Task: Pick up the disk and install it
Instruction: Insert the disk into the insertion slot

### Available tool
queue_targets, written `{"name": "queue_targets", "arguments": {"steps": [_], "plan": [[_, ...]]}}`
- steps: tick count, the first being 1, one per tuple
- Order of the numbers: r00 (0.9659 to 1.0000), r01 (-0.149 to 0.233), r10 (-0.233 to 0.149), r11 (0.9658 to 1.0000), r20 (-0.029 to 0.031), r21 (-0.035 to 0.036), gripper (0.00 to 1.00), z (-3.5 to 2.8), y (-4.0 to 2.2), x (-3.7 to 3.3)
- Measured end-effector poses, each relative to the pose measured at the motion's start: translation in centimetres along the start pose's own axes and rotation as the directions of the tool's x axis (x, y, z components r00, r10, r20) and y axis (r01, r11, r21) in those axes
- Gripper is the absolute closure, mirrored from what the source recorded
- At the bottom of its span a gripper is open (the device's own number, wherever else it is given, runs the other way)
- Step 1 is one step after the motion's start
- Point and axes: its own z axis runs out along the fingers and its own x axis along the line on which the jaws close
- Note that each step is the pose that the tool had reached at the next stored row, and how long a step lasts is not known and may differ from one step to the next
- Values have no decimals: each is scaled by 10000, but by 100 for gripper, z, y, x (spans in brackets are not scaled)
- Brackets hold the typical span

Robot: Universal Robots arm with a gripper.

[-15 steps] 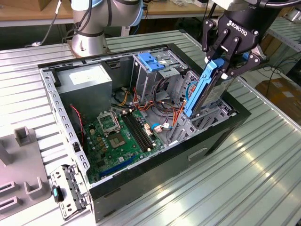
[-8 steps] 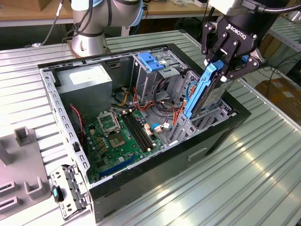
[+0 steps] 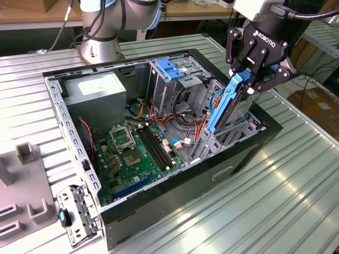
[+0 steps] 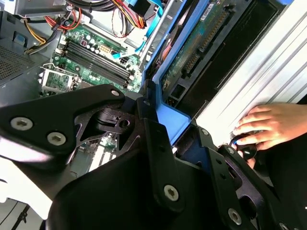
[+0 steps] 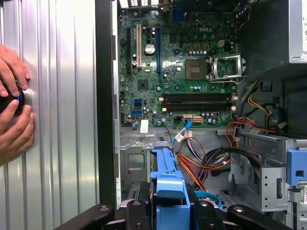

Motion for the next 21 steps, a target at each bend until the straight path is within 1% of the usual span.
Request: {"name": "queue_targets", "arguments": {"steps": [1,3,7,9,14,21], "plan": [[10000,0,0,10000,0,0,63,9,0,0],[10000,-1,1,10000,0,0,63,52,0,0],[10000,0,0,10000,0,-10,63,120,1,0],[10000,0,0,10000,0,-23,63,168,1,0],[10000,0,0,10000,0,-36,63,241,2,2],[10000,0,0,10000,-1,-39,63,364,3,3]]}}
